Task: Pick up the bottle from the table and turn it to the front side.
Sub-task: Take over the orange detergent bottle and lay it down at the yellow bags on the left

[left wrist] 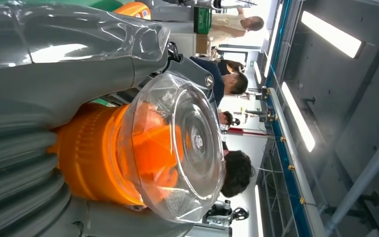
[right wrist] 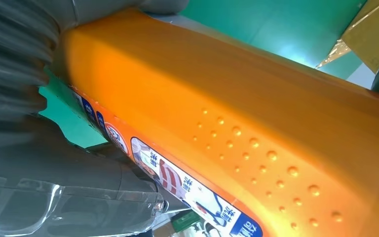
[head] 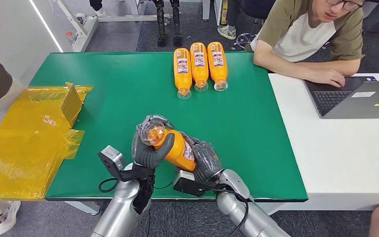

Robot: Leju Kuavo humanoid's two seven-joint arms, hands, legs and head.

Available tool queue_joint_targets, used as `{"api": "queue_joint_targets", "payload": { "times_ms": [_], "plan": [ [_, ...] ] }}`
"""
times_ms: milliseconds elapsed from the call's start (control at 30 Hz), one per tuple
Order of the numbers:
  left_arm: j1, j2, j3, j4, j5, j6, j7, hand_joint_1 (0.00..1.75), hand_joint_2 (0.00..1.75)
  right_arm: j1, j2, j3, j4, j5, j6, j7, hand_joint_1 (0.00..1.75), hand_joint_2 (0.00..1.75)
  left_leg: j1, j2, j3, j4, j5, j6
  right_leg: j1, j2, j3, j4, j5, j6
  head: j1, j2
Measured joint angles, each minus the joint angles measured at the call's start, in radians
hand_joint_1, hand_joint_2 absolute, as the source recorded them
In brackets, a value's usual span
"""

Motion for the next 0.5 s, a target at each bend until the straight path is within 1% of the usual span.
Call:
{"api": "queue_joint_targets", "payload": {
  "times_ms": [67,100,367,433,500],
  "plan": [
    [0.000,0.000,0.000,0.000,0.002,0.002,0.000,1.75,1.75,0.000,0.002,0.000,0.000,0.001,-0.008,0.003,0.22,1.75,0.000,0.000,0.000,0.000,0.000,0.000,0.000,0.000,0.000,0.000,0.000,0.000,0.000,0.000],
    [0.000,0.000,0.000,0.000,0.003,0.004,0.001,1.75,1.75,0.000,0.004,0.000,0.000,0.002,-0.014,0.003,0.00,1.75,0.000,0.000,0.000,0.000,0.000,0.000,0.000,0.000,0.000,0.000,0.000,0.000,0.000,0.000],
    [-0.001,0.000,0.000,0.000,0.002,0.035,0.009,1.75,1.75,0.003,0.035,-0.001,-0.017,-0.041,-0.094,-0.022,0.00,1.75,0.000,0.000,0.000,0.000,0.000,0.000,0.000,0.000,-0.001,0.000,0.000,0.000,0.000,0.000],
    [0.000,0.000,0.000,-0.002,-0.001,0.063,0.017,1.75,1.75,0.009,0.037,-0.002,-0.028,-0.066,-0.116,-0.034,0.00,1.75,0.000,0.000,0.000,0.000,0.000,0.000,0.000,0.000,0.000,0.000,0.000,0.000,0.000,0.000],
    [0.000,0.001,0.000,-0.012,-0.013,0.124,0.026,1.75,1.75,0.026,0.038,-0.004,-0.048,-0.102,-0.157,-0.055,0.00,1.75,0.000,0.000,0.000,0.000,0.000,0.000,0.000,0.000,0.000,0.000,0.000,0.000,0.000,0.000]
  ]
}}
